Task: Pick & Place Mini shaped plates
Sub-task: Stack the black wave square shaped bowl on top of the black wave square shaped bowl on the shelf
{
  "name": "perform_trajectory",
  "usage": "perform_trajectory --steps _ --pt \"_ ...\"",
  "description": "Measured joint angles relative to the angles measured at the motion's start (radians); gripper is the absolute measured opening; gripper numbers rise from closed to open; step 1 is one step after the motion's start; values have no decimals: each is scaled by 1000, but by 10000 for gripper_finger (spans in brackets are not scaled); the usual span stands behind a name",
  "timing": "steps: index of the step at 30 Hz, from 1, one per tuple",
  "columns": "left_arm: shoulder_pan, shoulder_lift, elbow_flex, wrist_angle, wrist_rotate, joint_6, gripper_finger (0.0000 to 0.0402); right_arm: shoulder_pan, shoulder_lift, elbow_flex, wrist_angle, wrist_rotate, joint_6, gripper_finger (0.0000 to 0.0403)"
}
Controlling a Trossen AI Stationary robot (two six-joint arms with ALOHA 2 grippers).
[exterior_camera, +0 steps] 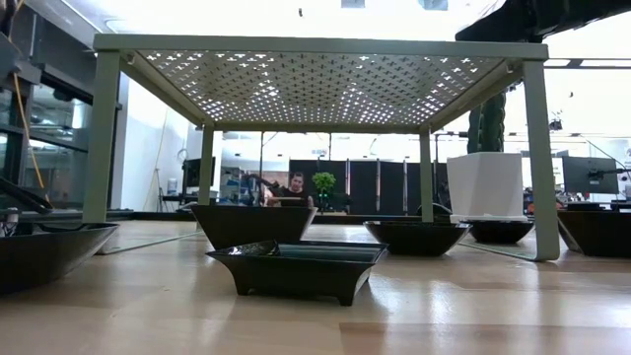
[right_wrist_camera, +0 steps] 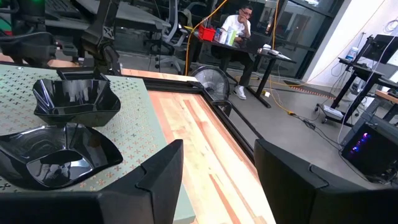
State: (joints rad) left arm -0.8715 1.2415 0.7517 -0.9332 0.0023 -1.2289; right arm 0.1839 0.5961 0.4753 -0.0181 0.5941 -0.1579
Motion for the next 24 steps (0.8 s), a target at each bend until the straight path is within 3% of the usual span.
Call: perform_trajectory --steps 10,24 --pt "-1 -1 -26 18 16 -191 206 0 0 0 0 0 0 193" --pt "-2 0 -117 137 75 -217 208 0 0 0 0 0 0 193"
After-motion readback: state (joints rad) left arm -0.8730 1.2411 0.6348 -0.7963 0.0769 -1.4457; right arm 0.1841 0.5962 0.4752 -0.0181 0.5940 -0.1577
